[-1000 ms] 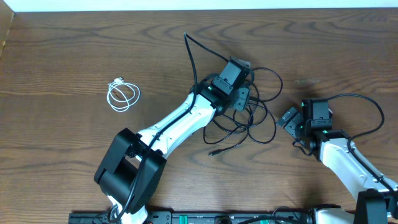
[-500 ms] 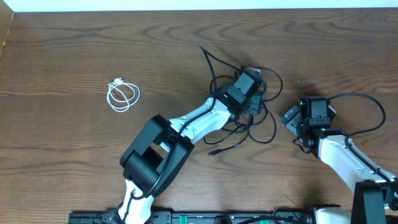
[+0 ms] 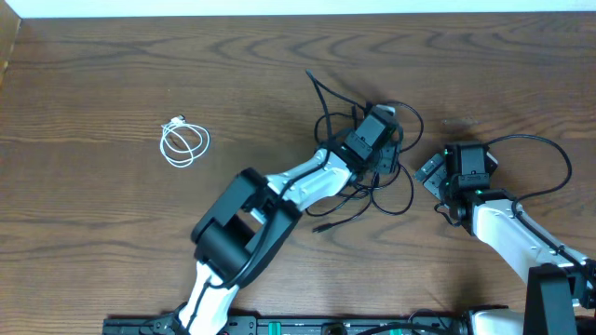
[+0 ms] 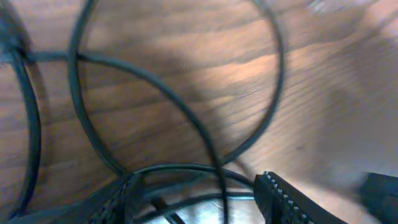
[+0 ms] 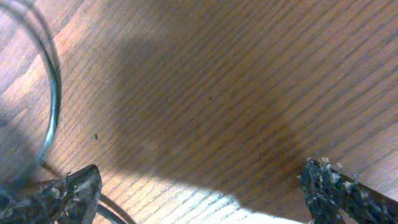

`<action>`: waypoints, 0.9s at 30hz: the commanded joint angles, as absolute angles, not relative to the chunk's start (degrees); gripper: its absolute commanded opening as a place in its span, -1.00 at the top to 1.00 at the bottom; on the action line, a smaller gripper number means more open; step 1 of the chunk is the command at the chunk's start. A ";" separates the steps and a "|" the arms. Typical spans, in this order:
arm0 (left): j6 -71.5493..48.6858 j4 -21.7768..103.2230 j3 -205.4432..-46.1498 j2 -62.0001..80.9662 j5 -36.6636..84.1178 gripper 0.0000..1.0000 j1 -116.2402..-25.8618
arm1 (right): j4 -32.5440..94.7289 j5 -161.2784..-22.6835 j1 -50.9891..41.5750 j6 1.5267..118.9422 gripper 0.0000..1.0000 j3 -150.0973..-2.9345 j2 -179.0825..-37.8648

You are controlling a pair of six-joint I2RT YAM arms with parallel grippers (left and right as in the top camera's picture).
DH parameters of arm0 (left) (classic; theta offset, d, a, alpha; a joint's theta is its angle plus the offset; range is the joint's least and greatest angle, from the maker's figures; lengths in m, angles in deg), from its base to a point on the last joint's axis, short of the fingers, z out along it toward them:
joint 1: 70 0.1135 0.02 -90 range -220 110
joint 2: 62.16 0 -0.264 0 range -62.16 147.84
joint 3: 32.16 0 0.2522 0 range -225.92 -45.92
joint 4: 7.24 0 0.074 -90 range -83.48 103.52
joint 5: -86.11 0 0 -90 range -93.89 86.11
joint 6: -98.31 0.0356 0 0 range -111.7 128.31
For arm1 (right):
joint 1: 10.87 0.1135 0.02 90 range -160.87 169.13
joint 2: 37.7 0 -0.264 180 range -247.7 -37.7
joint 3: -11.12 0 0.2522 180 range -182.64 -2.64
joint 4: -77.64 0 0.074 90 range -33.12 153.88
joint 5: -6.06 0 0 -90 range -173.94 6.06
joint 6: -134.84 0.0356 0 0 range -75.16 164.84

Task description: Untangle cables

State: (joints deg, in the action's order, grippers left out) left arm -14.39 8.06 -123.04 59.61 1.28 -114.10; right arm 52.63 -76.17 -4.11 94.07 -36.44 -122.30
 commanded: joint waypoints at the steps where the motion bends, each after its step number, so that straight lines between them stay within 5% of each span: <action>1: -14.94 7.73 -122.89 62.21 -0.03 -0.07 -114.14 | 51.89 -79.18 -3.14 95.60 -0.98 -35.52 -124.22; 4: -14.66 7.75 -122.91 61.49 -0.05 0.78 -114.05 | 51.89 -79.18 -3.14 95.60 -0.98 -35.52 -124.22; 5: -14.66 7.75 -122.91 60.79 -0.05 0.85 -113.95 | 51.91 -79.40 -3.14 95.60 -0.99 -35.52 -124.22; 27: 6.72 25.65 -122.91 26.72 -0.05 0.85 -113.79 | 67.69 -111.09 -2.88 70.11 -0.99 -35.52 -124.22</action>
